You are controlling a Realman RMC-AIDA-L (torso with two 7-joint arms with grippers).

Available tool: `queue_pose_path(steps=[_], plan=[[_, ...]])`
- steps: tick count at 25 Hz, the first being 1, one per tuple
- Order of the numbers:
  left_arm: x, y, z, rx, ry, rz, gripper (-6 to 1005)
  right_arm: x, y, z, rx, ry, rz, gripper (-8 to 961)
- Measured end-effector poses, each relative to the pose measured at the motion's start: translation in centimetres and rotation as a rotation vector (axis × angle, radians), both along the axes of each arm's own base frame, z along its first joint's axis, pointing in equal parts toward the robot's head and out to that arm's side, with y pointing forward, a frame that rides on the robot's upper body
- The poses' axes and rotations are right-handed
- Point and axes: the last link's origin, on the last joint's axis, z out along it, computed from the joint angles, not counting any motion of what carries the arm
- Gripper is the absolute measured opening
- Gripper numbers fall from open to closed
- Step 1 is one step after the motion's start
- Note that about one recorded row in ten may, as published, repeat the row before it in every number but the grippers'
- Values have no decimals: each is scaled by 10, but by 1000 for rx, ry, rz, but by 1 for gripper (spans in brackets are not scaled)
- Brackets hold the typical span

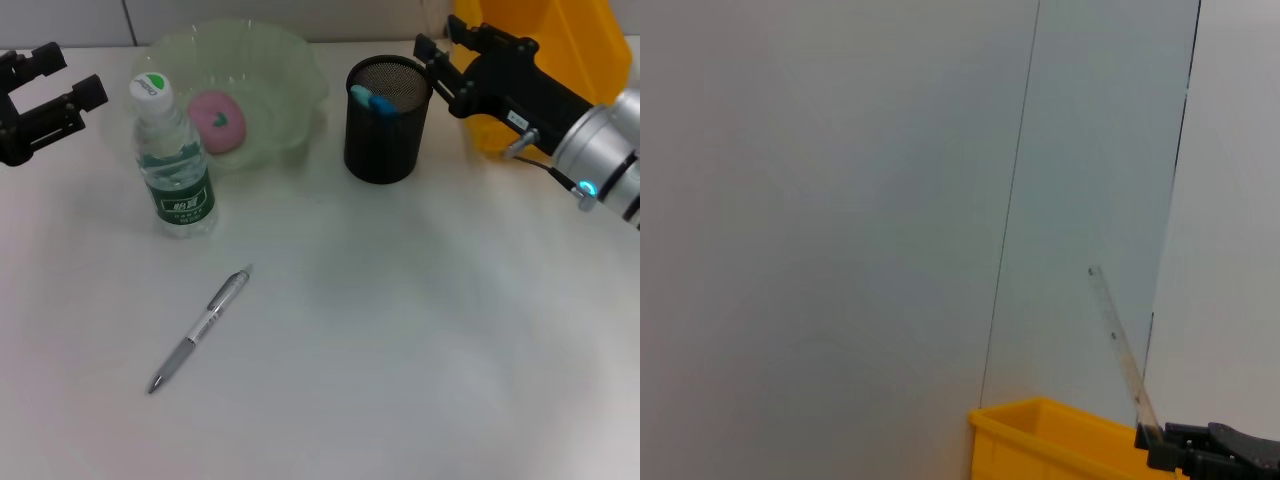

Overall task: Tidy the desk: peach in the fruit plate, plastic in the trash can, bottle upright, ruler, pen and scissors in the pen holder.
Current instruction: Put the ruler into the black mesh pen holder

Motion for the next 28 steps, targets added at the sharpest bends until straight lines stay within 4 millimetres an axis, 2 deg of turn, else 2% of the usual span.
queue_pose_path(steps=[2,12,28], plan=[[1,2,0,2,2,0,738,-4,8,-5,-14,-30,-15,384],[4,7,0,5,2,-2,738,-19,18,-19,-64,-116,10,383],[10,16,-3,4,-9,-5,737,-15,23,-20,-72,-130,-37,383]])
